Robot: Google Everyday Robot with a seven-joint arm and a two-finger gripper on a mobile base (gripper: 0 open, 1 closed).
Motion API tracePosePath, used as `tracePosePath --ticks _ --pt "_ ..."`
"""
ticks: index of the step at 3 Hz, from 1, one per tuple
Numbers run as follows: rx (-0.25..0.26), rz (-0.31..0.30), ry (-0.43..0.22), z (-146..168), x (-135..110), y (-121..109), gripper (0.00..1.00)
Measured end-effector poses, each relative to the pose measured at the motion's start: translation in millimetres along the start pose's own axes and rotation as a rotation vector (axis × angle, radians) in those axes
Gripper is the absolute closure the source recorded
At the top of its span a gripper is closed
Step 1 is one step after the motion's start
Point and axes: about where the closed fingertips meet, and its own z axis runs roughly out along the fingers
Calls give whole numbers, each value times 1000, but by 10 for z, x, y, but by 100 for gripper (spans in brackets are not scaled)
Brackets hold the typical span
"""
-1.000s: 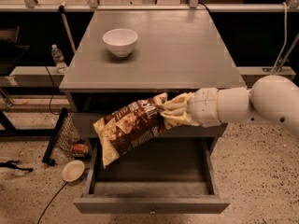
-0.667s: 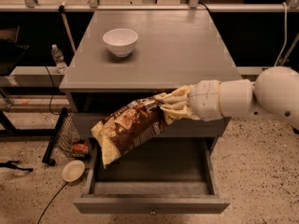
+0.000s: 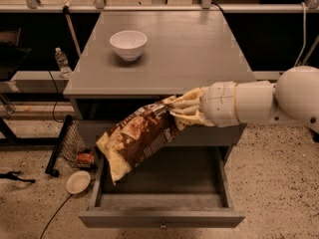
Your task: Pick brown chip bag from middle drawer and place on counter
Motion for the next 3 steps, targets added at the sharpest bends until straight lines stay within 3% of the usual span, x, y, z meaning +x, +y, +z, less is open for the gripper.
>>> tracePosePath --ticks 1,2,3 --pt "28 -56 31 -146 -242 -46 100" --pt "28 -56 31 -146 -242 -46 100" --pt "43 -85 24 -133 -294 -201 100"
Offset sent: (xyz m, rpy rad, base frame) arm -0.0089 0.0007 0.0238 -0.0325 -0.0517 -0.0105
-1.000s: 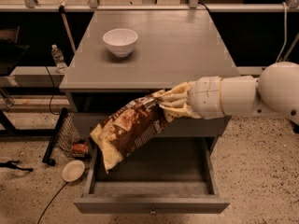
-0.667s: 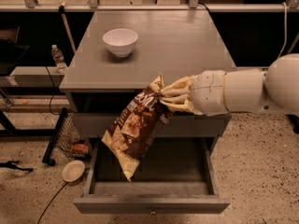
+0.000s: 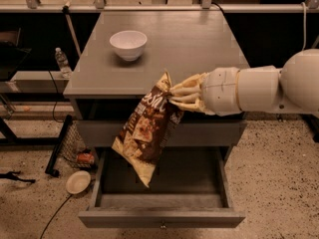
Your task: Pick brown chip bag from middle drawer and place on counter
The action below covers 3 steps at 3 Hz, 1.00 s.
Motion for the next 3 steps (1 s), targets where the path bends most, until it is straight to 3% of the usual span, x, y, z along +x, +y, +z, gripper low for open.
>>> tracePosePath --ticks 2,3 --pt "77 -82 25 -21 -127 -684 100" --pt "137 -81 39 -49 -66 -1012 100"
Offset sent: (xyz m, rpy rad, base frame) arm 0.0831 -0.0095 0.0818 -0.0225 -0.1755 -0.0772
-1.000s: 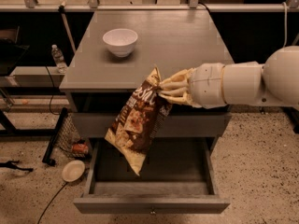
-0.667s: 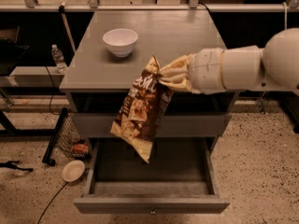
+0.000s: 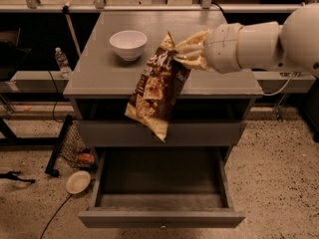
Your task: Pick brown chip bag from middle drawer and place on counter
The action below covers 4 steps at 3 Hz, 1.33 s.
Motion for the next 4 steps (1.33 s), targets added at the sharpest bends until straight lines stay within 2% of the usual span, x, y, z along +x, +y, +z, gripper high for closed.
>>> tracePosePath --ticks 1,2,3,4 --pt "109 52 48 -69 260 -333 100" --pt "109 52 48 -69 260 -333 100" --pt "137 62 62 -69 368 -434 100" --pt "215 91 65 -137 620 -795 100"
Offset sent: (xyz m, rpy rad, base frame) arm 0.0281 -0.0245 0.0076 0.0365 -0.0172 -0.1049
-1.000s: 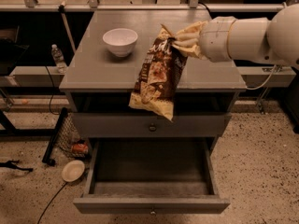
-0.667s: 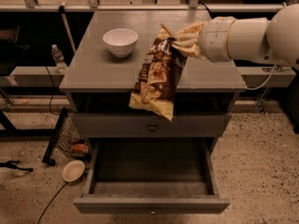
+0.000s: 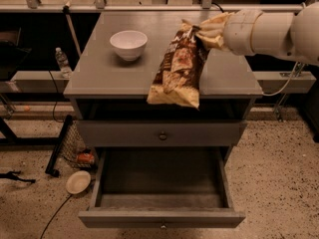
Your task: Pick brown chip bag from middle drawer and place on counter
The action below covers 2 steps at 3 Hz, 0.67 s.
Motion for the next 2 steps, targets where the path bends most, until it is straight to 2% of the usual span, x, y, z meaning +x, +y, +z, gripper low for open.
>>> tracePosePath --ticks 1,2 --pt "55 25 2 -13 116 -272 100" --pt "54 24 -1 0 101 -269 82"
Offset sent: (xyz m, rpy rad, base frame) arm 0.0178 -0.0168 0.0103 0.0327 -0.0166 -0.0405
